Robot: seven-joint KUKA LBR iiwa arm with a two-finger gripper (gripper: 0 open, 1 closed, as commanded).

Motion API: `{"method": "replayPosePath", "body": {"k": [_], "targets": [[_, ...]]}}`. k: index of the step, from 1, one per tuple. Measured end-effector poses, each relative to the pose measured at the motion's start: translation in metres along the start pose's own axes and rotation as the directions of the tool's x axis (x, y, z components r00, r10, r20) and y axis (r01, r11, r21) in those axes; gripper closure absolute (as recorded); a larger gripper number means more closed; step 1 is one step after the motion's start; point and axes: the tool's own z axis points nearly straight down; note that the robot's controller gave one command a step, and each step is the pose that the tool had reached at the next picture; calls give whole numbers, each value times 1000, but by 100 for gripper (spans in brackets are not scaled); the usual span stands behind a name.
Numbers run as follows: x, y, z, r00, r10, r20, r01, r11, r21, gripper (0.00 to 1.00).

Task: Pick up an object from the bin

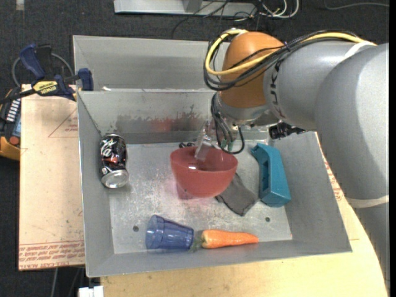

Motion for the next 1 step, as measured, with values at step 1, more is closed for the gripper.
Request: {"method": "replayPosePath", "body": {"k": [1], "targets": [[-1,1,-18,1000,0,4,0,1000,-2,100]]}}
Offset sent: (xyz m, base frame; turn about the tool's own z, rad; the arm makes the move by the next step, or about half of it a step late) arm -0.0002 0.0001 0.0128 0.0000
